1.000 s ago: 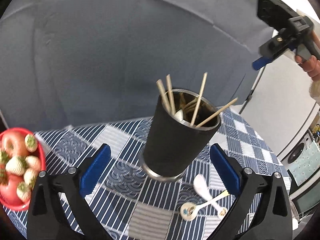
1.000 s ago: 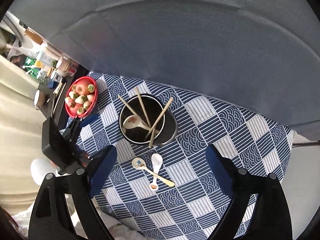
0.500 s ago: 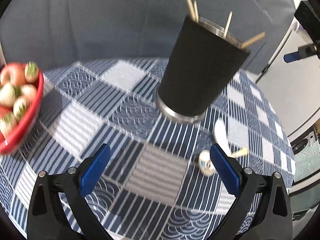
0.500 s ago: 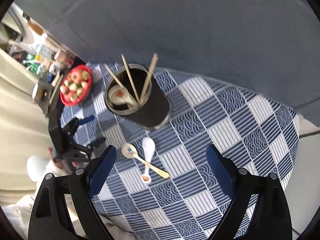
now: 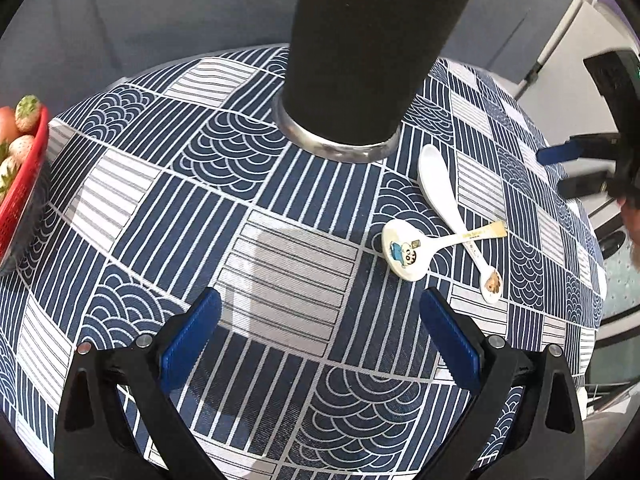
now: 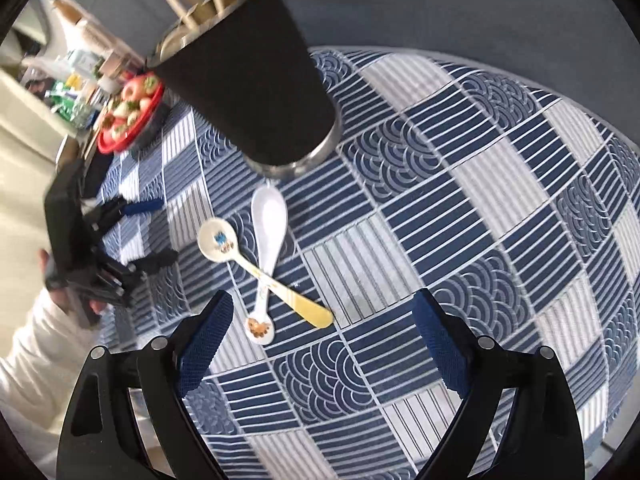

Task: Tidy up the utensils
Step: 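Move both tools back over the two spoons on the cloth, then grasp the yellow-handled cartoon spoon by its handle with the right tool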

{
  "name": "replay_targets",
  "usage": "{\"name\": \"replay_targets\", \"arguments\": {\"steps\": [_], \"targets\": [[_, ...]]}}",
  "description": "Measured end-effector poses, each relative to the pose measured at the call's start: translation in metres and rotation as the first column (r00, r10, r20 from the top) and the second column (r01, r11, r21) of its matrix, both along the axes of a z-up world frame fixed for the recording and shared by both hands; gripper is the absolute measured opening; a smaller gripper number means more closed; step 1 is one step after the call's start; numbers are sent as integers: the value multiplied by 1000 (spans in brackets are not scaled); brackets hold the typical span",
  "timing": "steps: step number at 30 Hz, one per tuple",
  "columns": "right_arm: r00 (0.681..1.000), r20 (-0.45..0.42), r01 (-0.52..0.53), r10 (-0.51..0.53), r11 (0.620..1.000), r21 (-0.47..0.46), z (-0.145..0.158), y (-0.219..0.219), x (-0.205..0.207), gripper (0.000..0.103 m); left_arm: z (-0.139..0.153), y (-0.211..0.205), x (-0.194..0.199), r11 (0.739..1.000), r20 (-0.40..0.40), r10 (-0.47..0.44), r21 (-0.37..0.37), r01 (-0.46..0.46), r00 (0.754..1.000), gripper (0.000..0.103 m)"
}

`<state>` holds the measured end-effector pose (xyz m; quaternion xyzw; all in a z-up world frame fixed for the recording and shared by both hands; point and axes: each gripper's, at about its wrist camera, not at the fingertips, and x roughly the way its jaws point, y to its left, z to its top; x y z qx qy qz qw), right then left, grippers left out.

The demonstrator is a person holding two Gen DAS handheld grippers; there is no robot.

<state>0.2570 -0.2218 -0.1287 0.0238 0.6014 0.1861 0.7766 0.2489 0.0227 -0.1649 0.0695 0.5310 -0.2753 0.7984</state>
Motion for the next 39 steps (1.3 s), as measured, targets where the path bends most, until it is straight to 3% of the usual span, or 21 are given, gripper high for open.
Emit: {"name": "replay_targets", "arguments": {"steps": [5, 7, 12, 18, 21, 24, 25, 27, 30, 33, 39], "targets": [[994, 54, -90, 95, 992, -87, -18, 16, -11, 85, 3, -12, 9, 1000, -9, 12, -3, -12, 1000, 97], [986, 62, -145, 153, 982, -120, -22, 23, -13, 81, 3, -18, 13, 1000, -9, 11, -1, -11, 1000, 97], [953, 44, -285, 299, 937, -204, -36, 40, -15, 75, -4, -33, 19, 1000, -21, -1, 20, 1, 1000, 97], [915, 16, -381, 402, 878, -291, -55, 62, -15, 60, -12, -53, 22, 997, -36, -20, 69, 22, 999, 91], [920, 9, -376, 392, 888, -265, -52, 62, -12, 46, -13, -63, 19, 989, 9, -44, 144, 42, 999, 82], [888, 2, -443, 460, 856, -266, -50, 72, -16, 25, -10, -69, 15, 986, 21, -66, 154, 62, 998, 56], [877, -1, -462, 480, 844, -273, -49, 76, -18, 19, -9, -70, 15, 988, 17, -65, 145, 62, 998, 41], [855, 5, -492, 519, 813, -311, -49, 85, -23, 17, -7, -72, 13, 992, -10, -65, 108, 66, 998, 18], [857, 2, -489, 515, 815, -310, -47, 87, -25, 17, -8, -76, 11, 992, -14, -44, 114, 45, 999, 17], [862, -10, -488, 506, 825, -285, -46, 82, -26, 17, -7, -72, 15, 998, -63, 3, 71, 1, 998, 10], [848, -25, -514, 530, 808, -287, -43, 78, -40, 15, 2, -72, 2, 995, -48, -23, 94, 28, 999, 8]]}}
